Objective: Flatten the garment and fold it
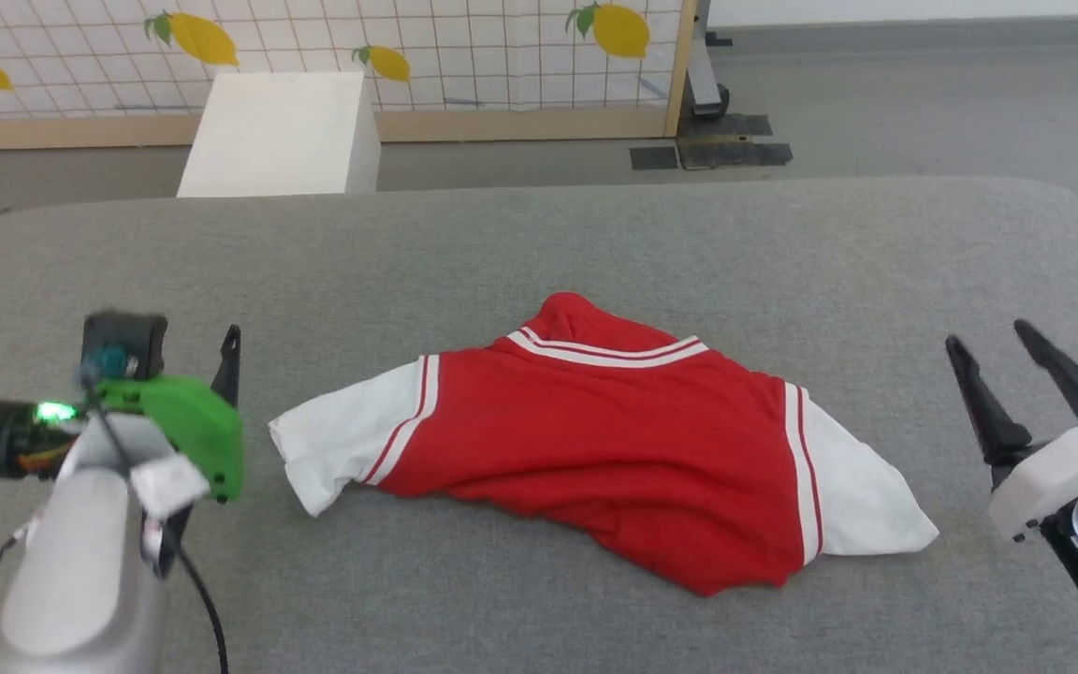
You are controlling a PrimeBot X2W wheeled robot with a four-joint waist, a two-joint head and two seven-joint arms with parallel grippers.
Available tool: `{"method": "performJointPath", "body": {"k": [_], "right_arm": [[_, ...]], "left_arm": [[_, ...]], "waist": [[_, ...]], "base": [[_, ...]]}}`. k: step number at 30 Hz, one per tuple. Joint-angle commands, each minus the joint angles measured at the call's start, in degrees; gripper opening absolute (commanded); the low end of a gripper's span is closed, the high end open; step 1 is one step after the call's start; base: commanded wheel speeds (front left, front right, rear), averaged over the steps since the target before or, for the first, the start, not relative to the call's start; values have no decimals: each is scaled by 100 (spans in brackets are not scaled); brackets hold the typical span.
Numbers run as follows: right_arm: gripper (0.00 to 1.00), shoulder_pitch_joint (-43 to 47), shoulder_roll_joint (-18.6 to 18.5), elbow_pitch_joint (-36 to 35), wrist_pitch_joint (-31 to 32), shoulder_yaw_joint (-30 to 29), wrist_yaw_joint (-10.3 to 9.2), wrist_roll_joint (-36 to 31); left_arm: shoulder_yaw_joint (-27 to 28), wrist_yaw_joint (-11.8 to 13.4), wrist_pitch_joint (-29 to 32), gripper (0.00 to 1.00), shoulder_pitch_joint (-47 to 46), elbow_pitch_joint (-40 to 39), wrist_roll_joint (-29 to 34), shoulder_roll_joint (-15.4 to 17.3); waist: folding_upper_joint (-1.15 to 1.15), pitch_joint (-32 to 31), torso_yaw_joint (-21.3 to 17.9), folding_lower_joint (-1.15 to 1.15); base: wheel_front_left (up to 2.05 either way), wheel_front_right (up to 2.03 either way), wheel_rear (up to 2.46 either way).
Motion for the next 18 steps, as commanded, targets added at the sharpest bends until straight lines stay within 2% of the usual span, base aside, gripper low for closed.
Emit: {"method": "performJointPath", "body": {"k": [1, 3, 6, 10, 14, 18], "right_arm": [[100, 158, 194, -153, -91, -260, -9, -242], [100, 328, 501, -431, -177, -715, -9, -643], [100, 606, 986, -887, -215, -1218, -9, -1147], [100, 870, 1422, -1345, -146, -1545, -9, -1562], [100, 997, 1657, -1629, 16, -1632, -9, -1754], [100, 993, 1751, -1799, 128, -1592, -9, -1793]], "left_arm": [[-136, -33, 331, 100, -195, 109, -159, 94], [-498, -48, 932, 100, -397, 255, -436, 262], [-1286, -52, 1826, 100, -675, 342, -1164, 575], [-2089, -53, 2740, 100, -1032, 325, -1947, 1002], [-2569, -54, 3665, 100, -1367, 426, -2612, 1383], [-2833, -54, 4296, 100, -1627, 630, -3049, 1651]], "waist": [[0, 70, -66, 0], [0, 127, -119, 0], [0, 231, -200, 0], [0, 359, -296, 0], [0, 496, -421, 0], [0, 640, -577, 0]], "base": [[0, 0, 0], [0, 0, 0], [0, 0, 0], [0, 0, 0], [0, 0, 0], [0, 0, 0]]}}
